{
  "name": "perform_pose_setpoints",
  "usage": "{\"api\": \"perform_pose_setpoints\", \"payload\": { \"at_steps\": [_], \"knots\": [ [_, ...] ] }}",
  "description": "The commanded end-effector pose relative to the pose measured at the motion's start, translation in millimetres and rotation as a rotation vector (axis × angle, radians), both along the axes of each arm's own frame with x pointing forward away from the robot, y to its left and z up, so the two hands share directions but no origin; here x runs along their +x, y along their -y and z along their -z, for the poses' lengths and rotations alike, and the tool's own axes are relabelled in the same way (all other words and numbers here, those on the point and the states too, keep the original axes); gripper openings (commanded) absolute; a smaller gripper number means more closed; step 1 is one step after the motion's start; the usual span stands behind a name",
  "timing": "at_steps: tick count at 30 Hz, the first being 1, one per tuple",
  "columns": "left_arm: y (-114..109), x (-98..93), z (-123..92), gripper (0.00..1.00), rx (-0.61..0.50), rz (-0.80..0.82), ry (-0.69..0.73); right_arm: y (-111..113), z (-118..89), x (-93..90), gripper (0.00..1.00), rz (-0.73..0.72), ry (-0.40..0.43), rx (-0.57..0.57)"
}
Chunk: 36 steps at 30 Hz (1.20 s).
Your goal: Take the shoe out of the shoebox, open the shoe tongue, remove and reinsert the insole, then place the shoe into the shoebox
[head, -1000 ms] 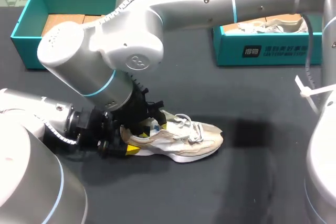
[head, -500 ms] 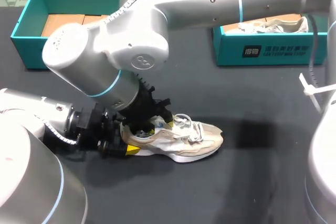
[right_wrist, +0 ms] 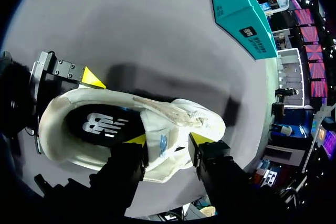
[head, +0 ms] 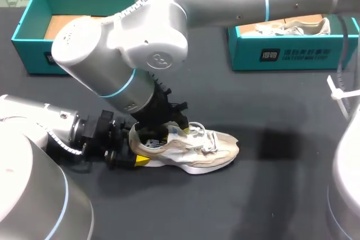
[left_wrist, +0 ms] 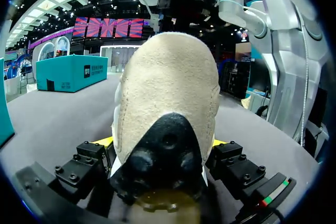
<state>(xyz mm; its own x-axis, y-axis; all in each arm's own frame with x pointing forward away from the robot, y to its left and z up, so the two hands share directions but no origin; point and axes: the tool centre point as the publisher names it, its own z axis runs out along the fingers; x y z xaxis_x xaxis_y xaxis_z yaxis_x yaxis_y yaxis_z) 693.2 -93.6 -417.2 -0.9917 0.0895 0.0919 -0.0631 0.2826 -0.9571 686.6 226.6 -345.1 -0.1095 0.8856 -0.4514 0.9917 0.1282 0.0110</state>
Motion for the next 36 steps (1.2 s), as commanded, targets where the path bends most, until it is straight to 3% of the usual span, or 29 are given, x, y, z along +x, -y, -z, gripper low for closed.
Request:
{"api": "perform_pose_setpoints", "payload": {
  "at_steps": [1, 13, 24, 25, 28, 36],
  "knots": [
    [-0.4, -1.2, 0.9, 0.00, 0.001, -0.002, 0.000, 2.9, 14.7, -1.9, 0.46, 0.892, 0.431, 0.100],
    [-0.4, -1.2, 0.9, 0.00, 0.001, -0.002, 0.000, 12.0, 4.5, -8.4, 0.31, 0.905, 0.431, 0.101],
    [-0.4, -1.2, 0.9, 0.00, 0.001, -0.002, 0.000, 6.3, -8.9, -17.0, 0.31, 0.909, 0.391, 0.112],
    [-0.4, -1.2, 0.9, 0.00, 0.001, -0.002, 0.000, 6.6, -9.2, -17.7, 0.29, 0.913, 0.385, 0.117],
    [-0.4, -1.2, 0.9, 0.00, 0.001, -0.002, 0.000, 12.1, -10.2, -18.4, 0.00, 0.922, 0.365, 0.137],
    [-0.4, -1.2, 0.9, 0.00, 0.001, -0.002, 0.000, 41.6, -17.3, -11.9, 0.00, 0.899, 0.275, 0.207]
  ]
}}
